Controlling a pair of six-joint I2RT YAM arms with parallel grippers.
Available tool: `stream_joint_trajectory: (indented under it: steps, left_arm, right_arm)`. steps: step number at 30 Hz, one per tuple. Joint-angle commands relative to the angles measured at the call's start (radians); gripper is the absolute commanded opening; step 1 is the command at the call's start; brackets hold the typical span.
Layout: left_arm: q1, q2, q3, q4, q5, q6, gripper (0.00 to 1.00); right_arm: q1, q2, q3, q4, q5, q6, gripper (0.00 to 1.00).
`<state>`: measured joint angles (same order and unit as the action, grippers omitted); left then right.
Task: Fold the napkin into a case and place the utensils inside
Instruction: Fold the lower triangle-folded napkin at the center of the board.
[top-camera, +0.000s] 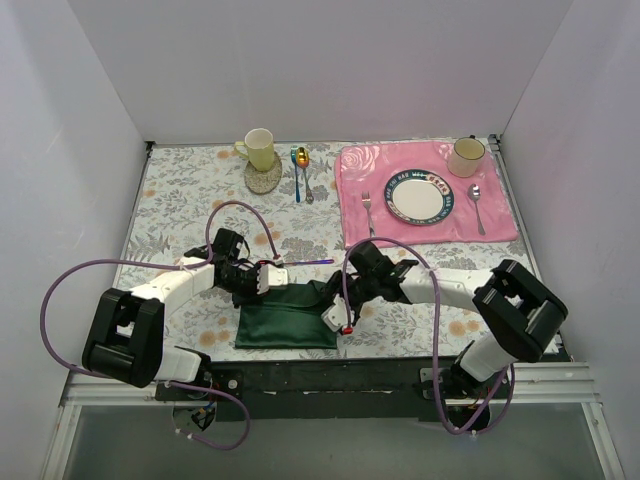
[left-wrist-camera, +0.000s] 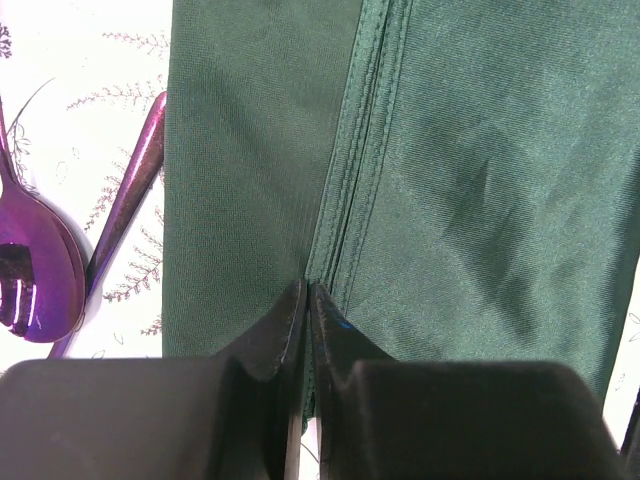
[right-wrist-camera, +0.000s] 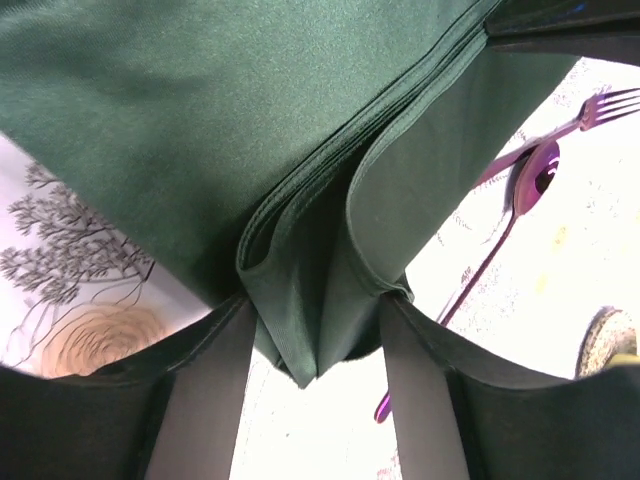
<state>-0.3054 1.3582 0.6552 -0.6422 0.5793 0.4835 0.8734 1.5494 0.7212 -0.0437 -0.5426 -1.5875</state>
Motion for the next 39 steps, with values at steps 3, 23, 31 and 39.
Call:
stream_joint_trajectory:
  steps: [3,23,31,39]
  left_arm:
    - [-0.009,0.012,-0.023,0.003,-0.012,-0.02,0.0]
    - [-0.014,0.012,-0.011,0.019,-0.004,-0.052,0.0]
    - [-0.014,0.002,-0.012,0.019,0.002,-0.065,0.0]
    - [-0.015,-0.01,-0.023,0.027,-0.001,-0.074,0.0]
  right_arm:
    - [0.003,-0.1,0.017,-0.151,-0.025,0.037,0.61]
    - [-0.123,0.057,0.391,-0.231,-0.115,1.138,0.48]
    - [-0.09,0.104,0.359,-0.216,-0.016,1.287,0.49]
    - [-0.033,0.158,0.363,-0.228,0.081,1.328,0.48]
